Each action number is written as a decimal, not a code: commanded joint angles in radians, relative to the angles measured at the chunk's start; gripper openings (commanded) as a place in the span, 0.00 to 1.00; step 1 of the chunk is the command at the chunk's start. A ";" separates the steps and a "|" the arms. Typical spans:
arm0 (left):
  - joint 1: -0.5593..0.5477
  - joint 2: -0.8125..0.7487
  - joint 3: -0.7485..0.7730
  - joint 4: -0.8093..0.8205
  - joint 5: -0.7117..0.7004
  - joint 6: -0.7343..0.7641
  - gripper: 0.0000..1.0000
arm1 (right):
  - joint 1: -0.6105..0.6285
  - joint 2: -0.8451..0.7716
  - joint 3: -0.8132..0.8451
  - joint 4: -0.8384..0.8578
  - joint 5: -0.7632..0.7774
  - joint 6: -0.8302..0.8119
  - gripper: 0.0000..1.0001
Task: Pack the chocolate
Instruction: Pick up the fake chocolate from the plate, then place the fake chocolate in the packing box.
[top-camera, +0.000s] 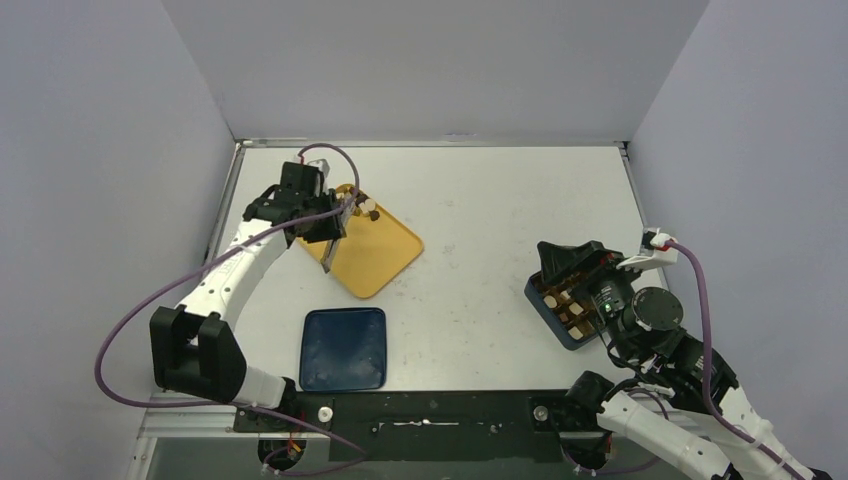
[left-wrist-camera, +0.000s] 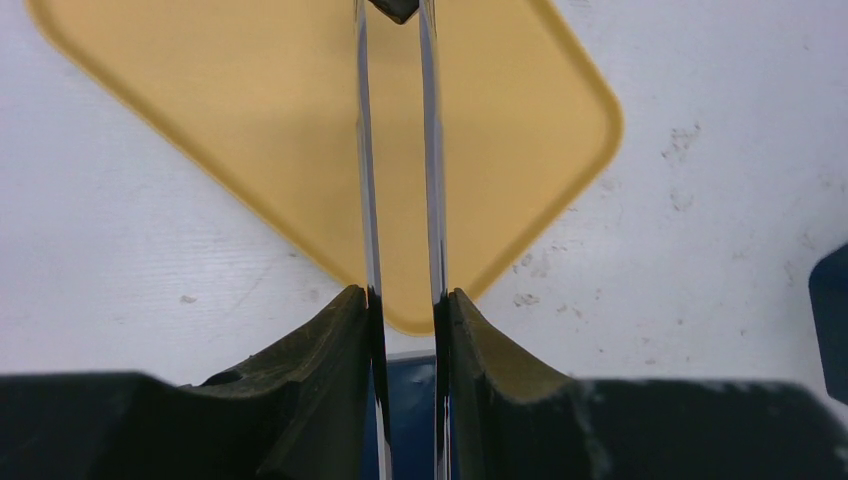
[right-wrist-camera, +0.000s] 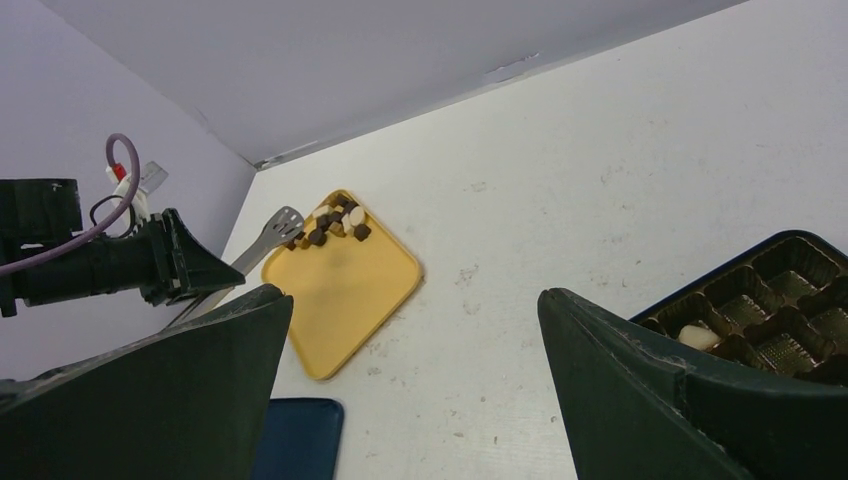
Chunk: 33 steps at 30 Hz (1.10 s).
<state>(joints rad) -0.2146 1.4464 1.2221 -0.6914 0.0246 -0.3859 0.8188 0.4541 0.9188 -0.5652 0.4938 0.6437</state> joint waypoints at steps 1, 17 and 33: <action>-0.109 -0.059 0.034 0.055 0.045 -0.035 0.25 | -0.002 -0.004 0.043 -0.002 0.020 0.008 1.00; -0.582 0.083 0.092 0.435 0.147 -0.214 0.25 | -0.002 0.016 0.117 -0.048 0.074 0.008 1.00; -0.885 0.396 0.322 0.507 0.255 -0.171 0.25 | -0.003 0.023 0.192 -0.203 0.138 0.085 1.00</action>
<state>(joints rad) -1.0576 1.8137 1.4406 -0.2424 0.2375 -0.5903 0.8188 0.4889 1.0660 -0.7120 0.5888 0.6804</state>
